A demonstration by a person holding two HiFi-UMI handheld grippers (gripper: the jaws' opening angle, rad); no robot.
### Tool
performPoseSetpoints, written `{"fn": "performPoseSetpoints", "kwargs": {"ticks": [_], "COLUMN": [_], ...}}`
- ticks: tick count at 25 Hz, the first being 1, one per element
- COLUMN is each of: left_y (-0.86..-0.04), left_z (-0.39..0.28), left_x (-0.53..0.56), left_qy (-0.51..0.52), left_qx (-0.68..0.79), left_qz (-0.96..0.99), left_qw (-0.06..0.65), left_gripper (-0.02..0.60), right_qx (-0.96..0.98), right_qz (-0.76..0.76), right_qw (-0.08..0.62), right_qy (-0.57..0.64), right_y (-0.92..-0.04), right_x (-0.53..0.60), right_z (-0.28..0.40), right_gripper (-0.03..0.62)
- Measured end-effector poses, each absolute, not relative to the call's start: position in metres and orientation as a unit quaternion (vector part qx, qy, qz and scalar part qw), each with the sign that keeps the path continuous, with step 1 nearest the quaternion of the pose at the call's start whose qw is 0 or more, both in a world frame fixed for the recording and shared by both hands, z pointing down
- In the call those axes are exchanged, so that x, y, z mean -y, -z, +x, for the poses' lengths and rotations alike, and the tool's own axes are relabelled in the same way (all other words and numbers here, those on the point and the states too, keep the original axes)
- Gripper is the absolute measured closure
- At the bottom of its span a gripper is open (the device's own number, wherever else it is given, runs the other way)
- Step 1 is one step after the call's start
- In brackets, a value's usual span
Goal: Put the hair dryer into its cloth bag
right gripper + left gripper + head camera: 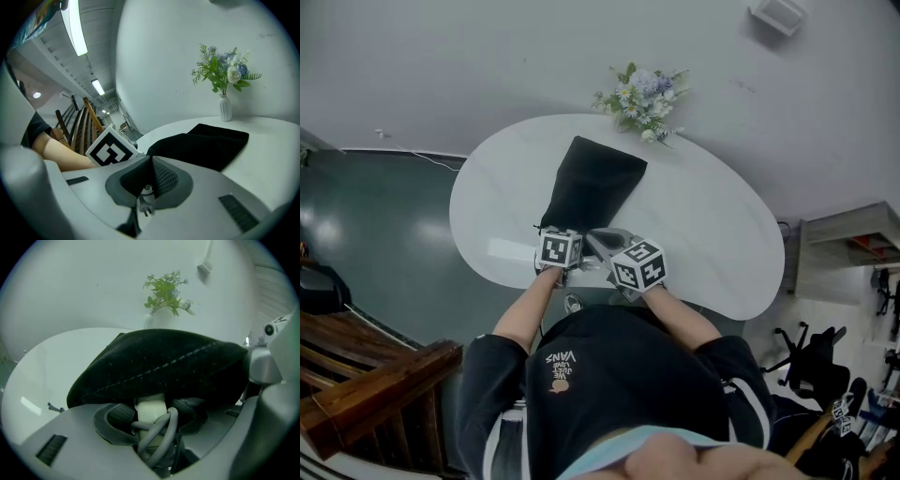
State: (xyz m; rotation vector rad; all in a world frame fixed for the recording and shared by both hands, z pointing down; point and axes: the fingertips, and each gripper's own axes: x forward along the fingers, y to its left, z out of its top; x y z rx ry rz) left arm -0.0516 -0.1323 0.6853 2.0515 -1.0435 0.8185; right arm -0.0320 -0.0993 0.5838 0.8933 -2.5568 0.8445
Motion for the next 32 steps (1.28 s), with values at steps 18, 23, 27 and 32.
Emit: {"fn": "performPoseSetpoints", "kwargs": {"ticks": [18, 23, 27, 32], "left_y": [-0.684, -0.686, -0.693, -0.697], "left_z": [-0.014, -0.010, -0.005, 0.001], "left_x": [0.199, 0.216, 0.225, 0.235], "left_qy": [-0.292, -0.294, -0.303, -0.309], "left_qx": [0.412, 0.416, 0.411, 0.398], "left_qz": [0.797, 0.796, 0.795, 0.802], "left_qw": [0.332, 0.328, 0.329, 0.321], "left_gripper": [0.345, 0.345, 0.345, 0.345], "right_qx": [0.886, 0.883, 0.883, 0.882], "right_qz": [0.321, 0.328, 0.326, 0.322], "right_qw": [0.157, 0.159, 0.166, 0.167], "right_qy": [-0.296, -0.295, -0.295, -0.300], "right_y": [-0.588, -0.590, -0.594, -0.598], "right_x": [0.116, 0.126, 0.131, 0.136], "right_z": [-0.002, 0.005, 0.006, 0.007], "right_gripper": [0.546, 0.546, 0.546, 0.546]}}
